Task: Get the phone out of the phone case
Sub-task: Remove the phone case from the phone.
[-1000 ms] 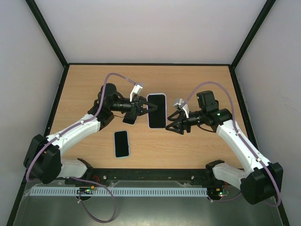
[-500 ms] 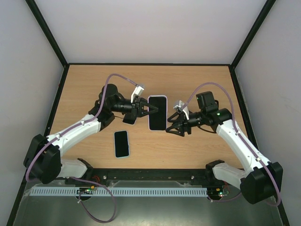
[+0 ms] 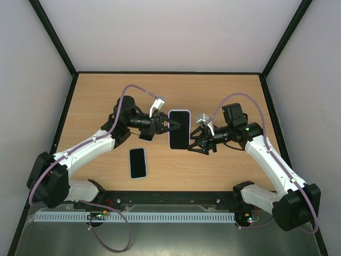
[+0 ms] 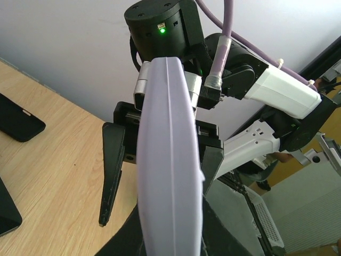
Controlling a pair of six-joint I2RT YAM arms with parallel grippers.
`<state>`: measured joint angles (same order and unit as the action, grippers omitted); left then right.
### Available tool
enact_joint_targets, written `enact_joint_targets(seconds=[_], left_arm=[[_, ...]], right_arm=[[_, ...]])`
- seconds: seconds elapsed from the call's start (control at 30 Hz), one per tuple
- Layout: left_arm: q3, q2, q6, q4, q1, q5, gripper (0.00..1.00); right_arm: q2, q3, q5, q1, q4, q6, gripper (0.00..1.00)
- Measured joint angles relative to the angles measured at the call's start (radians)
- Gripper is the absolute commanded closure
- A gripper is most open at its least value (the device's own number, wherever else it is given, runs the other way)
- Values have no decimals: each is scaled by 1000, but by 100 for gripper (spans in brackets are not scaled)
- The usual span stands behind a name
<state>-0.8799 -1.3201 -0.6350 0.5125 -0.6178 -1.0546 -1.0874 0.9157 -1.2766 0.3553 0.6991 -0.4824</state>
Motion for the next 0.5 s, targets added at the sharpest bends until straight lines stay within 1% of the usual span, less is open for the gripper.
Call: enact_joint_targets(seconds=[0.13,0.3,0.5], left_arm=[[0,0,-9,1,0,-1,98],[0,0,-35,19,1,-11,98],[0,0,-64,51,1,-19,98]], right_arm=[[0,0,1,0,3,-28,31],[0,0,20,0,35,-99,32],[-3,0,31,0,37,-105,32]])
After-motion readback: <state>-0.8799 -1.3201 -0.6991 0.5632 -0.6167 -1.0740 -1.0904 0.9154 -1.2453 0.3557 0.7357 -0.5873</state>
